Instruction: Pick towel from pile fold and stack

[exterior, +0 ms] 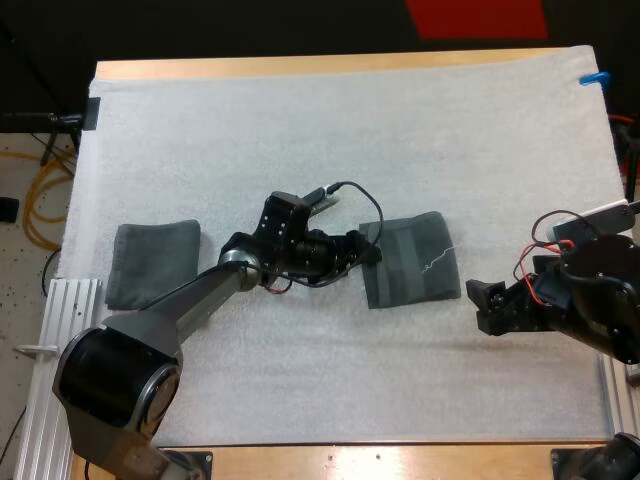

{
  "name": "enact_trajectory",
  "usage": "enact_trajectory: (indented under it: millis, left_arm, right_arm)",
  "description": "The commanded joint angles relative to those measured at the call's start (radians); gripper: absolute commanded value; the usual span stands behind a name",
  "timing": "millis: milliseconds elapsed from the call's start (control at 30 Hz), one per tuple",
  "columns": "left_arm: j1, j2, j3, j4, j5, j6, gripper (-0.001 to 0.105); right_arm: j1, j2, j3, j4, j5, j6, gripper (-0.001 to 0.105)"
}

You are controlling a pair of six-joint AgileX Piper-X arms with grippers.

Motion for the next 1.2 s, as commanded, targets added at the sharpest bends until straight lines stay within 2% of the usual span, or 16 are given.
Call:
enact_trajectory:
  millis: [0,233,433,733,967,1067,1133,1167]
  left_arm:
    - [-0.005,-0.002,-0.004,0.001,-0.01,-0.013,0.075]
    - [-0.033,-0.002,-0.024,0.054,-0.021,-0.023,0.075]
    - [-0.096,0.007,-0.036,0.054,-0.081,-0.06,0.075]
    - [-0.136,0.054,-0.104,0.074,-0.078,-0.089,0.074]
    - [-0.136,0.054,-0.105,0.072,-0.078,-0.085,0.072]
    - [-0.136,0.054,-0.105,0.072,-0.078,-0.085,0.055]
    - [-0.136,0.054,-0.105,0.072,-0.078,-0.076,0.034]
    - [-0.136,0.054,-0.105,0.072,-0.078,-0.067,0.027]
  right_arm:
    - [-0.001,-0.002,-0.004,0.001,-0.006,-0.012,0.08]
    - [-0.001,-0.002,-0.004,0.001,-0.006,-0.012,0.08]
    - [-0.001,-0.002,-0.004,-0.007,-0.006,-0.012,0.08]
    - [-0.001,-0.002,-0.004,-0.007,-0.006,-0.012,0.08]
    - [-0.001,-0.002,-0.004,0.0,-0.006,-0.012,0.08]
    - [-0.001,-0.002,-0.004,0.0,-0.006,-0.012,0.08]
    - [-0.001,-0.002,-0.004,0.0,-0.006,-0.01,0.08]
    - [-0.001,-0.002,-0.004,0.0,-0.006,-0.01,0.08]
